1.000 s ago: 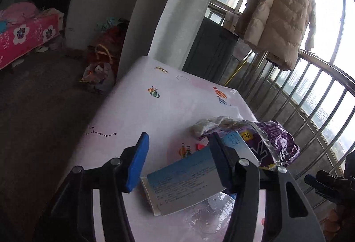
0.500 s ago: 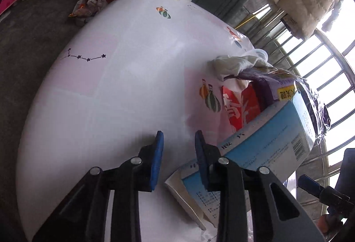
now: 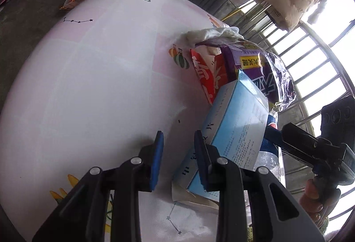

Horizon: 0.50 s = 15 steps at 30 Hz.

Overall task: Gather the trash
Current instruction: 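Move both tools back to the table toward the box and purple bag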

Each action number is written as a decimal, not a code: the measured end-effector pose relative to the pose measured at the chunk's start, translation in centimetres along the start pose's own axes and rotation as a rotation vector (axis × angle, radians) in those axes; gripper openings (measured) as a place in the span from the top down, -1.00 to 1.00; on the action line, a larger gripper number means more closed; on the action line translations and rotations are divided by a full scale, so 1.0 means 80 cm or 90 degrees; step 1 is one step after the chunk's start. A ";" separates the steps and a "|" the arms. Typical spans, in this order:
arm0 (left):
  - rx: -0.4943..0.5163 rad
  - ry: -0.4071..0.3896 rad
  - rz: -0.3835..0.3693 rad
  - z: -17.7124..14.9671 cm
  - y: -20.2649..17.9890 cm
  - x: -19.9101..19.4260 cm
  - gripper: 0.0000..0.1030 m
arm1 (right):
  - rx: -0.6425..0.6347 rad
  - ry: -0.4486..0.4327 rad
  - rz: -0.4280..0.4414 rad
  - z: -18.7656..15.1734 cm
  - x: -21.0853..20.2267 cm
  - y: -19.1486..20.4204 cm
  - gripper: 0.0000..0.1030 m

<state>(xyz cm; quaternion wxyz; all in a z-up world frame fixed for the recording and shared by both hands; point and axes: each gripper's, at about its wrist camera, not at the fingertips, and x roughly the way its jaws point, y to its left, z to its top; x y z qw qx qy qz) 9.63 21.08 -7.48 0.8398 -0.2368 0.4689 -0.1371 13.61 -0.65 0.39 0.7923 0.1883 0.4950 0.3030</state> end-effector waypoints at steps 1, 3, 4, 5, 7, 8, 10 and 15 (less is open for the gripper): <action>0.003 -0.005 0.002 0.001 0.000 -0.001 0.49 | -0.002 0.006 -0.007 0.000 0.003 0.001 -0.01; 0.007 -0.007 0.005 0.003 -0.002 -0.003 0.49 | -0.004 0.013 -0.014 0.001 0.009 0.002 -0.01; 0.008 -0.009 0.010 0.003 -0.002 -0.003 0.49 | -0.008 0.015 -0.018 0.003 0.010 0.005 -0.01; 0.008 -0.010 0.013 0.002 -0.002 -0.003 0.49 | -0.012 0.019 -0.026 0.004 0.013 0.008 -0.01; 0.007 -0.011 0.019 0.003 -0.001 -0.004 0.49 | -0.018 0.022 -0.038 0.007 0.019 0.013 -0.01; 0.005 -0.012 0.024 0.002 0.001 -0.006 0.49 | -0.023 0.022 -0.041 0.008 0.026 0.019 -0.01; 0.000 -0.018 0.032 0.001 0.006 -0.011 0.49 | -0.032 0.024 -0.039 0.011 0.029 0.021 -0.01; -0.038 -0.024 0.028 -0.008 0.026 -0.027 0.49 | -0.061 0.041 -0.019 0.017 0.049 0.033 -0.01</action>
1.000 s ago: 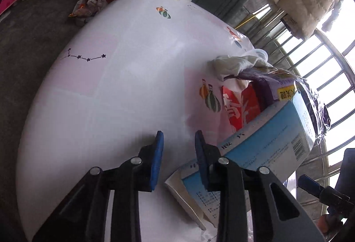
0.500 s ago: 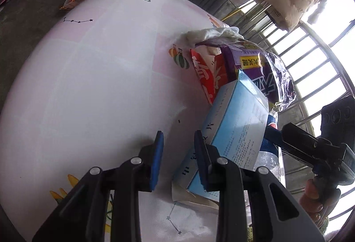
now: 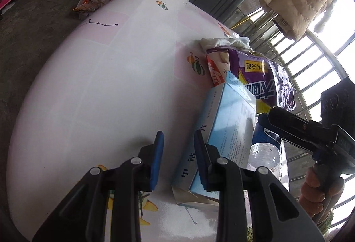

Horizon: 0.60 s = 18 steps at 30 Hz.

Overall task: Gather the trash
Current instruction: 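Move both tools back to the table toward the box and purple bag, then close the left tool on the white-and-blue medicine box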

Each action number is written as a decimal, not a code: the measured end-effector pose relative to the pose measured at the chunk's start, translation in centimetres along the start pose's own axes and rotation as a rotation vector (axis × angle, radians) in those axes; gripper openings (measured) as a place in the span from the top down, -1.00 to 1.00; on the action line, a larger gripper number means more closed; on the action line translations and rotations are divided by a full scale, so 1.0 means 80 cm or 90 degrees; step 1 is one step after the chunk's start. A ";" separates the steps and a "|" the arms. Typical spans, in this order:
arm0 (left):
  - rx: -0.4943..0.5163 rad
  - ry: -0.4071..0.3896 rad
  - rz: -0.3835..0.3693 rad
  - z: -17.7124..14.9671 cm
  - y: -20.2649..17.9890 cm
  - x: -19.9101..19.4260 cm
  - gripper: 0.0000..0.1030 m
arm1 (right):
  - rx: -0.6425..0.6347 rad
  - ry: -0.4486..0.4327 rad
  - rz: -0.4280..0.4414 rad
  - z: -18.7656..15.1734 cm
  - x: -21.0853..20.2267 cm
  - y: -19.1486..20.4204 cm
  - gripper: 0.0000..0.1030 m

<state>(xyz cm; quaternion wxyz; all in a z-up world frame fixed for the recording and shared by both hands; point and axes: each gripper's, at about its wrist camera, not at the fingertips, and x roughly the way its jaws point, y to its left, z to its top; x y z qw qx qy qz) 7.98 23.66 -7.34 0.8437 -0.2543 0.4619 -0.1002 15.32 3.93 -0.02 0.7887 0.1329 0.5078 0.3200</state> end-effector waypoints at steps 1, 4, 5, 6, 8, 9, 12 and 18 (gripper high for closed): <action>-0.006 0.001 0.001 -0.002 0.003 -0.002 0.49 | -0.007 0.007 0.004 0.002 0.006 0.005 -0.01; -0.010 0.000 0.010 -0.012 0.010 -0.009 0.49 | -0.030 0.021 -0.018 0.002 0.021 0.017 -0.01; -0.008 -0.002 0.014 -0.016 0.011 -0.011 0.49 | -0.035 0.022 -0.021 0.000 0.023 0.018 -0.01; -0.008 -0.004 0.019 -0.018 0.011 -0.014 0.49 | -0.036 0.024 -0.020 -0.003 0.022 0.018 -0.01; -0.008 -0.006 0.020 -0.022 0.011 -0.018 0.49 | -0.029 0.029 -0.022 -0.004 0.024 0.017 -0.01; -0.008 -0.006 0.019 -0.023 0.011 -0.019 0.49 | -0.021 0.031 -0.024 -0.009 0.019 0.011 -0.01; -0.005 -0.006 0.019 -0.027 0.008 -0.019 0.49 | 0.004 0.034 -0.028 -0.014 0.010 -0.001 -0.01; 0.002 -0.002 0.010 -0.030 0.000 -0.016 0.49 | 0.051 0.036 -0.034 -0.024 -0.003 -0.023 -0.01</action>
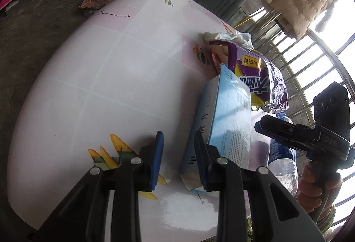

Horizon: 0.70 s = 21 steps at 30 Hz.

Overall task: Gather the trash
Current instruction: 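Close the left tool on the white-and-blue medicine box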

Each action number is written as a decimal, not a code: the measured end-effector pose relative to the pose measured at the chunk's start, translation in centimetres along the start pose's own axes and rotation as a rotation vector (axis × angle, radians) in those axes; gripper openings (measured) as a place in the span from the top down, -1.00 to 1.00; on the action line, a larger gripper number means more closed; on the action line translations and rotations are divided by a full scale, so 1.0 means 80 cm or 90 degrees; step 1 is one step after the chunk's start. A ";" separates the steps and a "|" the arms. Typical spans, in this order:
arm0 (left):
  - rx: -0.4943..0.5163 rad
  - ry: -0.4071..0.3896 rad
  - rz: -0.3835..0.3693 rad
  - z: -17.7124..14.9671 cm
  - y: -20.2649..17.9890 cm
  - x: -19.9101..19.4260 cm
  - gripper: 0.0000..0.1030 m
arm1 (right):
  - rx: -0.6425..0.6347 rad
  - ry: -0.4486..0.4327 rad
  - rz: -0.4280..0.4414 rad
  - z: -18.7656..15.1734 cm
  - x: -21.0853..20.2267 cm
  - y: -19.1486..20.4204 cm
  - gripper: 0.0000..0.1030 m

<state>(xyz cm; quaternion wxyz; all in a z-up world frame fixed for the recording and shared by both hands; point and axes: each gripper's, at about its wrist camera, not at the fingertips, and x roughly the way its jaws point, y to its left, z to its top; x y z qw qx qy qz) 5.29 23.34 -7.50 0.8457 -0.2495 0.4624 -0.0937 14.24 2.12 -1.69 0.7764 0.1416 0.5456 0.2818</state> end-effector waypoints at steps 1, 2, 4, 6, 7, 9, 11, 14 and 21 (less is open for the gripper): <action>0.000 0.000 -0.002 0.000 0.000 0.000 0.49 | 0.000 -0.004 0.003 -0.001 -0.003 -0.001 -0.01; -0.001 0.000 -0.003 0.000 -0.002 0.000 0.49 | 0.000 -0.006 0.003 -0.002 -0.005 -0.002 -0.01; -0.001 0.001 -0.005 -0.001 -0.003 0.001 0.49 | 0.001 -0.009 0.003 -0.002 -0.007 -0.004 -0.01; -0.002 0.002 -0.009 -0.001 -0.003 0.002 0.49 | 0.003 -0.011 0.009 -0.001 -0.005 -0.007 -0.01; -0.002 0.003 -0.011 0.000 -0.004 0.003 0.49 | 0.004 -0.012 0.014 -0.002 -0.004 -0.011 -0.01; 0.000 0.004 -0.011 0.000 -0.006 0.004 0.49 | 0.008 -0.015 0.030 -0.001 -0.003 -0.016 -0.01; 0.001 0.005 -0.012 0.000 -0.007 0.005 0.49 | 0.010 -0.017 0.050 0.000 -0.006 -0.018 -0.01; 0.002 0.005 -0.014 -0.001 -0.008 0.006 0.49 | 0.009 -0.017 0.037 0.000 -0.009 -0.021 -0.01; 0.004 0.009 -0.019 0.000 -0.010 0.013 0.49 | 0.002 0.032 -0.007 0.003 0.010 -0.013 -0.07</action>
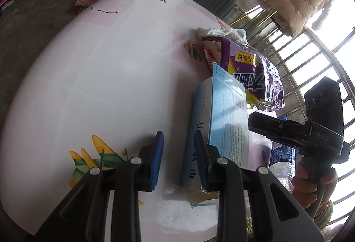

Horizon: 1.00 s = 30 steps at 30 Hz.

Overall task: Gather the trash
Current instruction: 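Close the left tool on the white-and-blue medicine box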

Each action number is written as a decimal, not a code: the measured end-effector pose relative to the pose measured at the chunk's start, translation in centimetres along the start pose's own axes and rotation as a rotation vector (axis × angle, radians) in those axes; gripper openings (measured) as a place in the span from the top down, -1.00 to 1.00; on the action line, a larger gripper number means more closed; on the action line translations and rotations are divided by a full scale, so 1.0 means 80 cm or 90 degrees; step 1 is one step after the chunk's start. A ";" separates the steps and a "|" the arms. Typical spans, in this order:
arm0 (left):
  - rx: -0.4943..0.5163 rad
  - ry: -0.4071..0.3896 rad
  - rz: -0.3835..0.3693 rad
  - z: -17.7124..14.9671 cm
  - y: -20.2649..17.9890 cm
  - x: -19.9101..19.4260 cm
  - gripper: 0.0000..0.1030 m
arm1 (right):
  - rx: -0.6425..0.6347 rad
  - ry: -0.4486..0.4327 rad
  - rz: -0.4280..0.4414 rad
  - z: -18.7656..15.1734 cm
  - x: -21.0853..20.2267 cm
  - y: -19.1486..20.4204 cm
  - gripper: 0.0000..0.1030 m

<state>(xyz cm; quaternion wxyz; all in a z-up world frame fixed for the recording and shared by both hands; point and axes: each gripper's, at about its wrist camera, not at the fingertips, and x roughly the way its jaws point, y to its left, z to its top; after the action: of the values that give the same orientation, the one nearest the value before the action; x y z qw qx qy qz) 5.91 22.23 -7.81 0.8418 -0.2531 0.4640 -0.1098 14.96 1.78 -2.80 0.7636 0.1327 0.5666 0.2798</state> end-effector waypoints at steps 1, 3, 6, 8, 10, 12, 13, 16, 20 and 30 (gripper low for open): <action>0.001 0.000 0.000 0.000 0.000 0.000 0.49 | 0.004 0.009 -0.003 0.002 0.004 0.001 -0.07; 0.004 0.000 0.001 0.000 -0.001 0.002 0.49 | 0.014 0.025 -0.002 0.005 0.011 0.003 -0.07; 0.008 0.000 0.000 0.000 -0.004 0.004 0.49 | 0.019 0.054 0.002 0.007 0.023 0.009 -0.07; 0.012 0.001 -0.005 0.000 -0.006 0.006 0.49 | 0.015 0.067 0.015 0.008 0.027 0.015 -0.07; 0.015 0.002 -0.008 0.001 -0.008 0.009 0.49 | 0.014 0.073 0.023 0.009 0.030 0.019 -0.10; 0.016 0.002 -0.013 0.000 -0.010 0.011 0.49 | 0.023 0.068 0.032 0.009 0.028 0.018 -0.09; 0.014 0.003 -0.017 0.001 -0.011 0.012 0.49 | 0.030 0.062 0.038 0.010 0.026 0.016 -0.08; 0.008 0.006 -0.027 0.000 -0.012 0.014 0.49 | 0.056 0.054 0.052 0.008 0.021 0.004 0.01; 0.011 0.007 -0.026 0.001 -0.014 0.014 0.49 | 0.074 0.044 0.075 0.004 0.014 -0.002 0.05; 0.056 -0.046 -0.034 0.003 -0.037 -0.012 0.29 | 0.084 -0.034 0.131 -0.004 -0.010 -0.006 0.05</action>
<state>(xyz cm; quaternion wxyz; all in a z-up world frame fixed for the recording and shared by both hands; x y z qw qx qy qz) 5.73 20.17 -5.44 0.8652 -0.2321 0.4207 -0.1435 14.67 0.88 -2.53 0.7354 0.2475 0.5466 0.3150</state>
